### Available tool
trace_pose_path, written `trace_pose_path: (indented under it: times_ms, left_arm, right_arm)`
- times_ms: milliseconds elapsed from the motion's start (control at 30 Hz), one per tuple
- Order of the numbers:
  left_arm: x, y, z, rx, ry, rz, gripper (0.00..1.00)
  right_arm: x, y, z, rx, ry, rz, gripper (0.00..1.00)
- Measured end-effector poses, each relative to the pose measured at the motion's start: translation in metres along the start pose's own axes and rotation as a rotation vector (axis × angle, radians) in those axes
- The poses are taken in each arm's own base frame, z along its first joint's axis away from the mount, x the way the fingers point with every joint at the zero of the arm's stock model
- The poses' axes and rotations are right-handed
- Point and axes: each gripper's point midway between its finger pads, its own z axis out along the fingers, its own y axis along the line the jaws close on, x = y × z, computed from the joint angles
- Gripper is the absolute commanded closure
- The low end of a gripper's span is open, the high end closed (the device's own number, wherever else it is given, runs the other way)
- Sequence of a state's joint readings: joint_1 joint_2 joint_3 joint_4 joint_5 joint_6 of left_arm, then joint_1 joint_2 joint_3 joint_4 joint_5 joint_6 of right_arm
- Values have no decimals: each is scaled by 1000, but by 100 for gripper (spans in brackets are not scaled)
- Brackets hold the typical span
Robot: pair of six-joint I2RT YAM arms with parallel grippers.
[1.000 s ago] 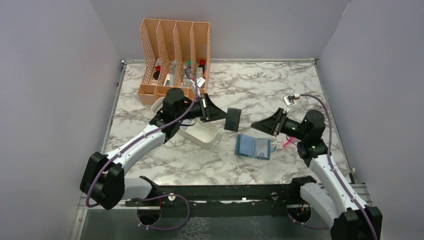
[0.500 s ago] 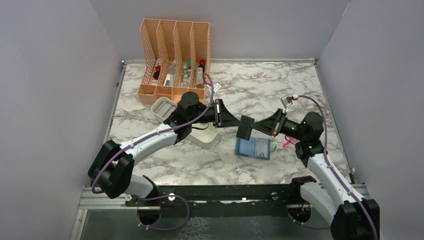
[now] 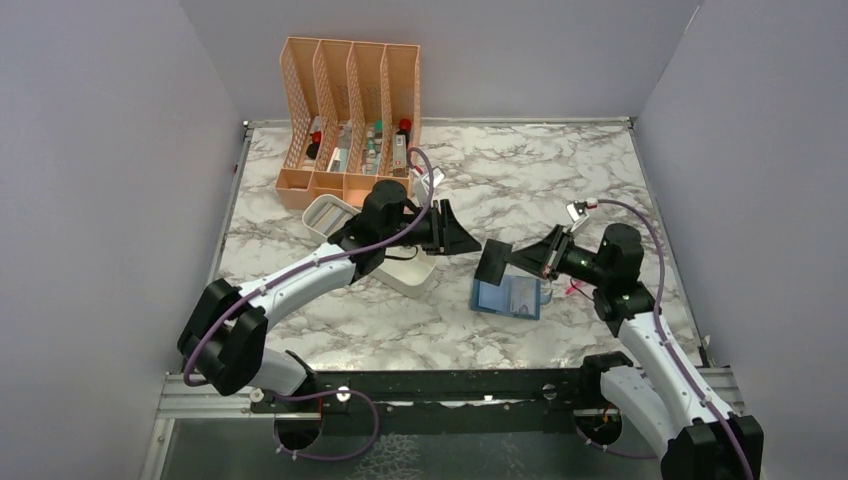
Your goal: Put the credit cards into the card holder
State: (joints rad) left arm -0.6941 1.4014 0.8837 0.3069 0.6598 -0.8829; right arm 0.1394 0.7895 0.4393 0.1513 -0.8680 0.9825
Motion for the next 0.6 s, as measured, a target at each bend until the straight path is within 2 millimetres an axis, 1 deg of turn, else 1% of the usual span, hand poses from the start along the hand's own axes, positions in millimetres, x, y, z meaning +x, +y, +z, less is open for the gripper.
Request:
trace_pose_path:
  times_ms: [100,167,267,367,400,500,600]
  left_arm:
    - [-6,16,0,-107,-4,48,57]
    - [-9,26,-2,-165,-10,82,61]
    - [-3,44,-5,-248,3,110,68]
    - [8,60,-4,-317,37,131,73]
    - [15,66,-1,-342,59,138,76]
    - [31,75,12,-377,116,165,81]
    - [48,81,30,-395,185,197,84]
  right_arm:
    - [3,-23,-1,110,-6,12,99]
    - [6,-41,-3,187,-9,20,99]
    - [9,-66,-7,296,-13,23,99]
    - [12,-97,-10,417,-4,25,99]
    - [13,-108,-11,456,4,27,99]
    - [17,-137,-15,574,38,37,99]
    - [21,-156,-20,650,64,35,99]
